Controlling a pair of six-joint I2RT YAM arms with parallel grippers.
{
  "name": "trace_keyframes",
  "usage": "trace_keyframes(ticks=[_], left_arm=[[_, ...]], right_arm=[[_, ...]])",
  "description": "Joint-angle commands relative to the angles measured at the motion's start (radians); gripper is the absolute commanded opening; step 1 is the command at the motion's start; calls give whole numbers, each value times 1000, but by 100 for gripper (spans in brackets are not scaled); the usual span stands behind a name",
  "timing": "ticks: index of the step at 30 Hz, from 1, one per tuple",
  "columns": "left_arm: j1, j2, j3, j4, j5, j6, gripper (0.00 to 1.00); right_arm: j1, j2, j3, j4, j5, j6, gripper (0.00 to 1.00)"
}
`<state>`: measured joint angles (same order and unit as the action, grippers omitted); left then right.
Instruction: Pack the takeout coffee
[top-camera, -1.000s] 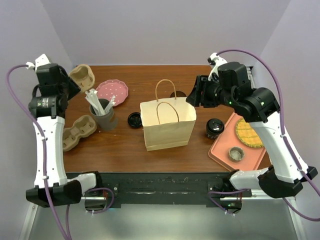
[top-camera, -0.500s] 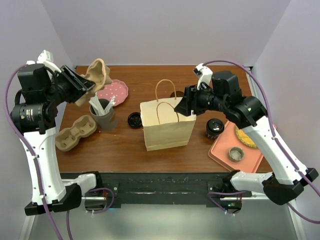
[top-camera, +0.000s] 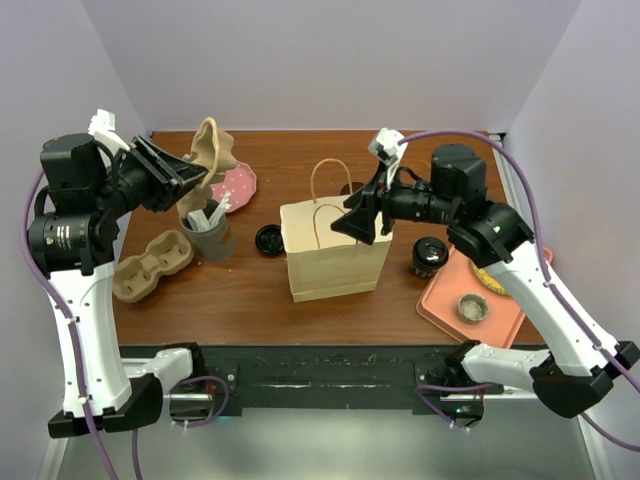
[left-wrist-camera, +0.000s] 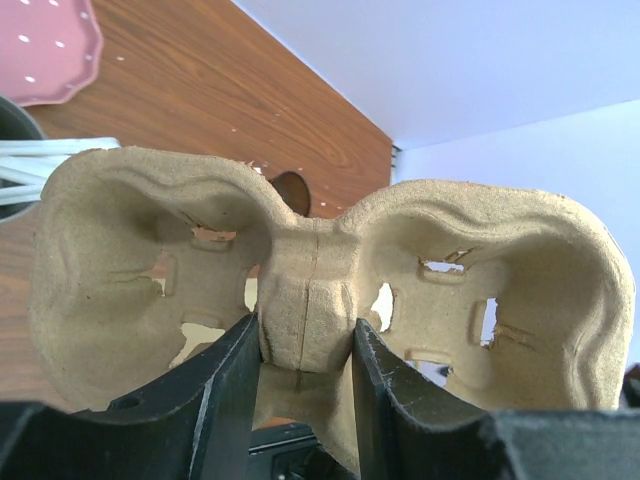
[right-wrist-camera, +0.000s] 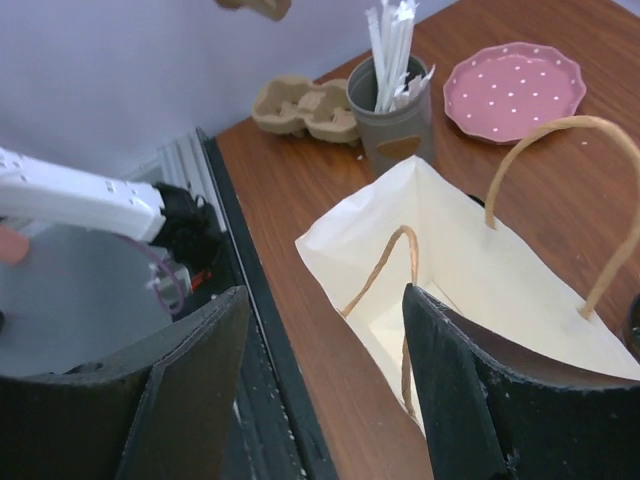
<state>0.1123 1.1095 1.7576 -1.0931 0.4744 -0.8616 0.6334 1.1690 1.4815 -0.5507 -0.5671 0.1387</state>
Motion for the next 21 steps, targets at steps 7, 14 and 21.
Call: trace_keyframes(ticks=[7, 14, 21], left_arm=[[-37, -68, -115, 125, 133, -122, 31], [-187, -43, -129, 200, 55, -187, 30], [-447, 42, -87, 294, -140, -251, 30]], right_arm=[[26, 20, -4, 26, 21, -221, 66], [26, 20, -6, 26, 41, -298, 69], [26, 35, 5, 20, 13, -329, 69]])
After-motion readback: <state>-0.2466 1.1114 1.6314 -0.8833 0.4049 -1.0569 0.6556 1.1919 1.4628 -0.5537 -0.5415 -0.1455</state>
